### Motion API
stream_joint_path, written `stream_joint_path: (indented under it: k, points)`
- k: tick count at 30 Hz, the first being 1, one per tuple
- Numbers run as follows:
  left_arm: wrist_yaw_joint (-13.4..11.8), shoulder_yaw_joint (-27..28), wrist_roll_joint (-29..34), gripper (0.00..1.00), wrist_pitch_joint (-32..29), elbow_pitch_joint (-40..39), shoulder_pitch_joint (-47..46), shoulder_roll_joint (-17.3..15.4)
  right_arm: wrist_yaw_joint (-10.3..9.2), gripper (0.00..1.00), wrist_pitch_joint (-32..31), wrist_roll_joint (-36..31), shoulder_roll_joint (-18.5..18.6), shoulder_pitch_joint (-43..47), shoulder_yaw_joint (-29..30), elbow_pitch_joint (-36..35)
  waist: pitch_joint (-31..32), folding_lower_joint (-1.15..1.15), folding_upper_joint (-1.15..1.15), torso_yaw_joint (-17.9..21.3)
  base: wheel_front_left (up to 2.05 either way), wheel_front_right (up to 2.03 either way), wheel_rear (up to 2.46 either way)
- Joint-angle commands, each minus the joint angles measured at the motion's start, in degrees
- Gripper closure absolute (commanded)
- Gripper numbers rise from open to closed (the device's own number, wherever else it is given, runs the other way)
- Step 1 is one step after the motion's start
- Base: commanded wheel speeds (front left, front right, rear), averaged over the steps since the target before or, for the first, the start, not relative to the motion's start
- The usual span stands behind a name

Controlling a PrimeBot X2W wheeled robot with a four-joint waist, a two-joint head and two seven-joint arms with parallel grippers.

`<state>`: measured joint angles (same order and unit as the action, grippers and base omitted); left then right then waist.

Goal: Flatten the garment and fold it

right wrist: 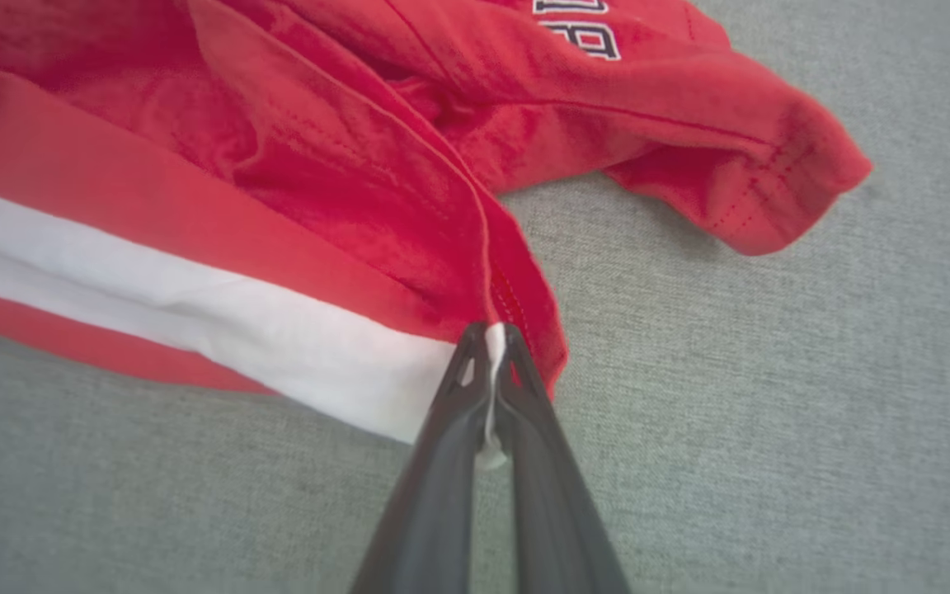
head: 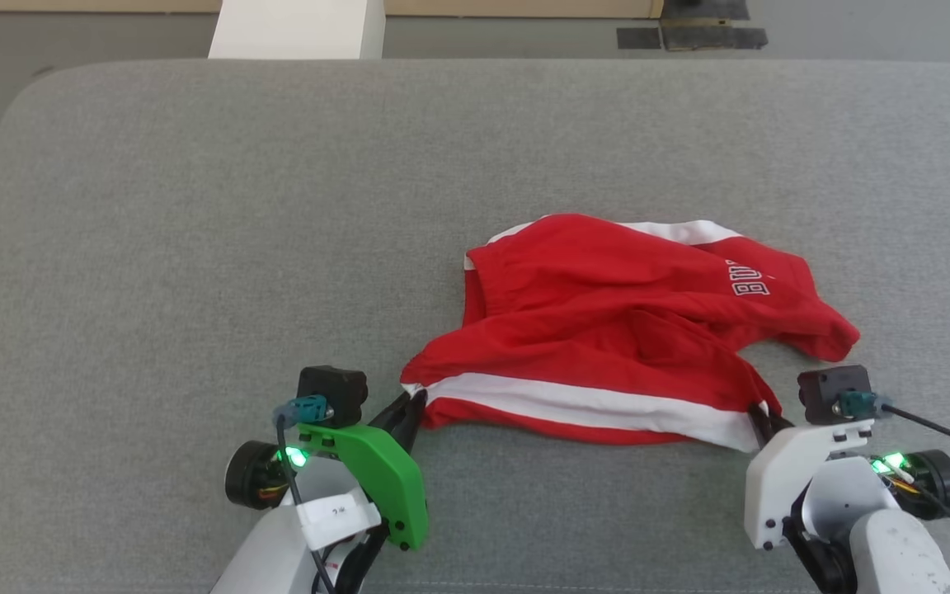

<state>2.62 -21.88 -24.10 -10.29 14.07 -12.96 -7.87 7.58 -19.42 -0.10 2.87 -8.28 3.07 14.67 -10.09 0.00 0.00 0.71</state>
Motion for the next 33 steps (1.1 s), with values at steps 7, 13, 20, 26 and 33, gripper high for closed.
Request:
stream_joint_path:
  k: [7,13,20,26,33]
  points:
    - [0.7,2.0,-2.9,1.00,1.5,-4.6,-0.2,-1.3,-0.09,1.00,-3.0,5.4,0.0,1.8,-1.8,-7.8,2.2,0.00,0.00,1.9,0.00,0.00,0.00]
    - [3.7,3.6,-9.9,1.00,-5.1,-11.9,-8.0,-4.7,-0.09,1.00,-11.3,6.5,1.8,-5.0,-6.7,-17.2,1.0,0.00,0.00,3.4,0.00,0.00,0.00]
    - [4.3,6.7,-19.4,1.00,-17.0,-14.1,-26.0,-7.9,-0.09,1.00,-19.4,8.8,8.3,-25.1,-11.8,-20.2,-5.0,0.00,0.00,5.2,0.00,0.00,0.00]
    - [1.2,9.7,-18.2,1.00,-19.7,-8.7,-42.8,-8.4,-0.09,1.00,-20.4,8.9,10.2,-45.0,-13.1,-12.6,-12.4,0.00,0.00,6.6,0.00,0.00,0.00]
    - [-2.6,13.7,-14.5,1.00,-13.4,-1.2,-60.6,-8.0,-0.09,1.00,-13.5,4.2,8.8,-63.8,-12.7,-2.5,-20.1,0.00,0.00,8.0,0.00,0.00,0.00]
